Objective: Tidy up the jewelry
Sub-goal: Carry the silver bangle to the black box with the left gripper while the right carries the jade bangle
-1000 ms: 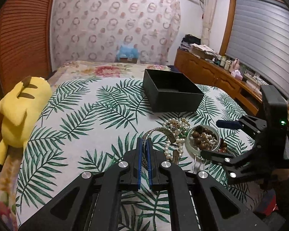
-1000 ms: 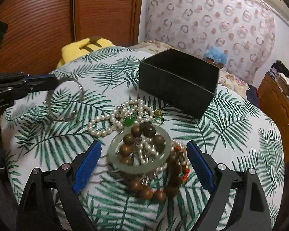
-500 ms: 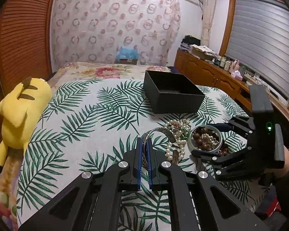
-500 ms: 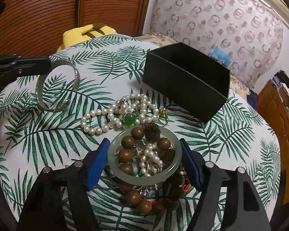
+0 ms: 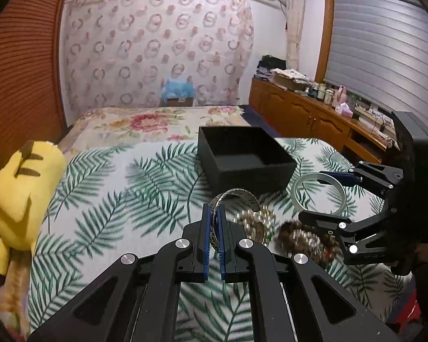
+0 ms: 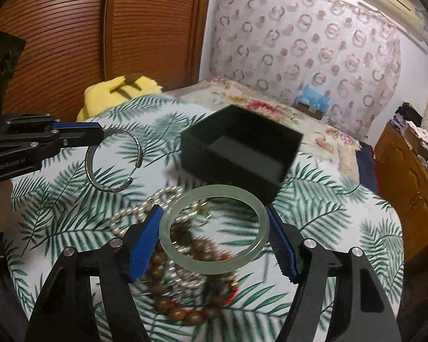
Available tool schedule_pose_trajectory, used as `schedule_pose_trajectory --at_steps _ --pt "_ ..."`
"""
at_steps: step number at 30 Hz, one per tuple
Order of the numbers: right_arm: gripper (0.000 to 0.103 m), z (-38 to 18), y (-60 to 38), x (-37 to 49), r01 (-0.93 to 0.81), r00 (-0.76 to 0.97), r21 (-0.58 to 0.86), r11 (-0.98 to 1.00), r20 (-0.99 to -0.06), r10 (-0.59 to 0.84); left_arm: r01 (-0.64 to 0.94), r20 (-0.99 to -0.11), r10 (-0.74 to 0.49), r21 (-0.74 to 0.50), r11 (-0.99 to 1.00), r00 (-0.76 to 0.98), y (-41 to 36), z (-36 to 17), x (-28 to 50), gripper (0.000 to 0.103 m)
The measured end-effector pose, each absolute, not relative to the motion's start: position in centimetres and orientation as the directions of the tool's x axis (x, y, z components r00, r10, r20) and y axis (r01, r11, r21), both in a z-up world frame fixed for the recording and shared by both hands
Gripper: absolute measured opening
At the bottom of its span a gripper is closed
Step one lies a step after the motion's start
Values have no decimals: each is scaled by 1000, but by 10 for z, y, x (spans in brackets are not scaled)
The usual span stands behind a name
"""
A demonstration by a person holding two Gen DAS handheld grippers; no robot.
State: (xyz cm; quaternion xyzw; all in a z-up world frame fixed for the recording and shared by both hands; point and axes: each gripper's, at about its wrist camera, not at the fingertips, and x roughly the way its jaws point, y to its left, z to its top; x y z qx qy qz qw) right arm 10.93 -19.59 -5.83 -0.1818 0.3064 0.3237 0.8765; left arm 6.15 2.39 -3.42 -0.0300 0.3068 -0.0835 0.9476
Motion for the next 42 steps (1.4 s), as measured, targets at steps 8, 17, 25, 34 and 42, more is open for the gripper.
schedule_pose_trajectory --at_steps 8,17,25,34,42 --pt "74 -43 -217 139 -626 658 -132 769 -619 429 163 -571 -177 -76 984 802 16 -23 99 4" --pt "74 -35 -222 164 -603 685 -136 786 -594 422 178 -570 -200 -95 979 797 4 -16 142 4" --pt "74 -34 -215 179 -603 685 -132 787 -591 426 202 -594 -215 -88 975 775 -11 -27 174 4" --pt "74 -37 -202 189 -620 672 -130 774 -597 438 200 -598 -201 -69 977 776 -10 -22 179 5" --pt "74 -46 -179 202 -654 637 -112 748 -616 464 156 -584 -163 -63 986 795 16 -15 155 17"
